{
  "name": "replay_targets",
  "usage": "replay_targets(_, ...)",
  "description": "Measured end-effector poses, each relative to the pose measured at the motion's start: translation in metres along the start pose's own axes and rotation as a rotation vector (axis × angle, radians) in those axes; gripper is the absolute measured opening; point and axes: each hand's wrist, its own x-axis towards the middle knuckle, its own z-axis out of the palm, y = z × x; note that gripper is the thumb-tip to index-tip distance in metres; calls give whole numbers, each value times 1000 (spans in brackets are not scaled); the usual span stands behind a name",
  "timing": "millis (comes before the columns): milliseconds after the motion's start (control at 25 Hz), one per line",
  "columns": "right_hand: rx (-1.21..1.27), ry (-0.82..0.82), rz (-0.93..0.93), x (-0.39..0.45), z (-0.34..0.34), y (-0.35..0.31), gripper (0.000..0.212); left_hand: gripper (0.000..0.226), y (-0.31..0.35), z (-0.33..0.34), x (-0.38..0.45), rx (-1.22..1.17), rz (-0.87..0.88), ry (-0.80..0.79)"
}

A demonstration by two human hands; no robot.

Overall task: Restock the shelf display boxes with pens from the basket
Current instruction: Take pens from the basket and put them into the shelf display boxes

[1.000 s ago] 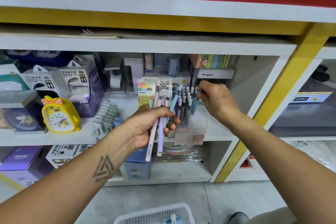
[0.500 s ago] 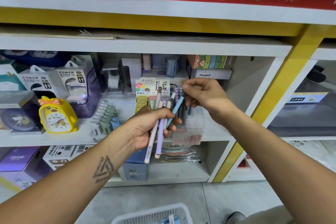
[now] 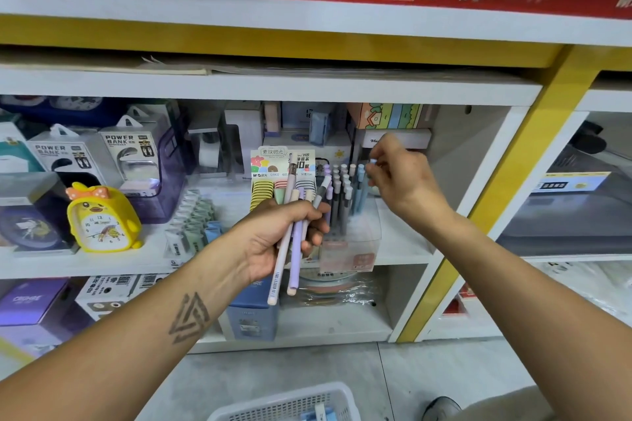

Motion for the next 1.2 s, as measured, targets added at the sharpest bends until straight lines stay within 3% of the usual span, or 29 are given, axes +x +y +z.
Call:
replay_targets(480,-32,-140,-118,-6,8,6,25,13,0,0,-1,-14,14,-4)
replay_targets(680,-146,-95,-54,1,10,11,5,13,1,0,-2,-55,13,-15)
replay_targets(800,-224,-77,-2,5,6,7,19,22,1,-1,-1,-58,10,-28)
replay_targets(880,67,-57,83,1,5,-5,19,32,0,-1,0,-49,9,-31)
replay_targets(1000,593,-257,253,-5,2,-20,17,30,-1,-1,2,-51,8,-35)
replay_targets(1080,743,-337,278,-8,3,-26,12,22,-1,0,2,-52,8,-41)
replay_targets(1200,877,-241,326,-3,2,-27,13,19,1,-2,1,-75,-1,-54)
